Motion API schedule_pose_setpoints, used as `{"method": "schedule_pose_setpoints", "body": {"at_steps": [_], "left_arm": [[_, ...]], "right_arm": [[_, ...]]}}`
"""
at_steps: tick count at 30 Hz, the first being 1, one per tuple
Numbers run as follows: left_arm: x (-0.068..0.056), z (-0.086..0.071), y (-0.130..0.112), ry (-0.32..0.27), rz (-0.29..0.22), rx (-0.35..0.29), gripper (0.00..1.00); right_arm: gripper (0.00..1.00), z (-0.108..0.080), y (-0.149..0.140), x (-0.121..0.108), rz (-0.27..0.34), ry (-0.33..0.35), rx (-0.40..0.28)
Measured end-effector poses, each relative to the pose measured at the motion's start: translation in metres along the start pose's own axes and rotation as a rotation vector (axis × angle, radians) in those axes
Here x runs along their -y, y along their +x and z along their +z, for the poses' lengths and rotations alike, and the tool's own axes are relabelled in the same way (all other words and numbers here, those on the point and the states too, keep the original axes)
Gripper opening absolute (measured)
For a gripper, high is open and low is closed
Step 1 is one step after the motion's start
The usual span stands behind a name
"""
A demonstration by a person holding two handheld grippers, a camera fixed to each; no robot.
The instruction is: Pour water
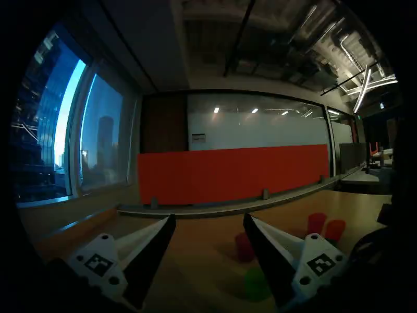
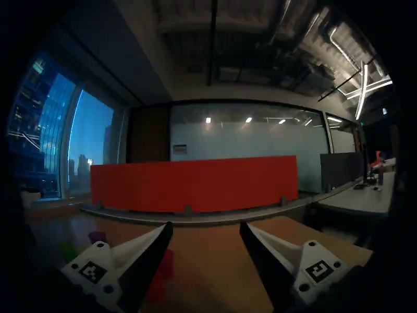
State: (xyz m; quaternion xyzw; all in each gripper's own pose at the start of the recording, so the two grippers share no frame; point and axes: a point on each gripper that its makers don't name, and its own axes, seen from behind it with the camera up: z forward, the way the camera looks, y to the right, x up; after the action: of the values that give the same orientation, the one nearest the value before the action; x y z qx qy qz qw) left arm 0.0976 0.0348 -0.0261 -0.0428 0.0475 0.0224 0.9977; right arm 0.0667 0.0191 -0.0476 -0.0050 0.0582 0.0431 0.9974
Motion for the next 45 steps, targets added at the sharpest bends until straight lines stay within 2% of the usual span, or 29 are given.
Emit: {"method": "schedule_pose_setpoints", "body": {"at_steps": [14,20,32,45], "left_arm": [[0.007,-0.003,-0.036,0.058,-0.003,0.004,0.96],[0.015,-0.002,-0.052,0.073,-0.016,0.013,0.96],[0.025,0.003,-0.079,0.081,-0.041,0.043,0.96],[0.025,0.008,-0.093,0.072,-0.048,0.069,0.96]], "right_arm": [[0.99,-0.005,-0.006,0.001,0.004,0.0,0.015],[0.99,-0.004,-0.007,0.006,0.014,0.009,0.019],[0.99,-0.005,-0.007,0.017,0.001,0.023,0.026],[0.99,-0.005,-0.006,0.019,-0.003,0.022,0.031]]}}
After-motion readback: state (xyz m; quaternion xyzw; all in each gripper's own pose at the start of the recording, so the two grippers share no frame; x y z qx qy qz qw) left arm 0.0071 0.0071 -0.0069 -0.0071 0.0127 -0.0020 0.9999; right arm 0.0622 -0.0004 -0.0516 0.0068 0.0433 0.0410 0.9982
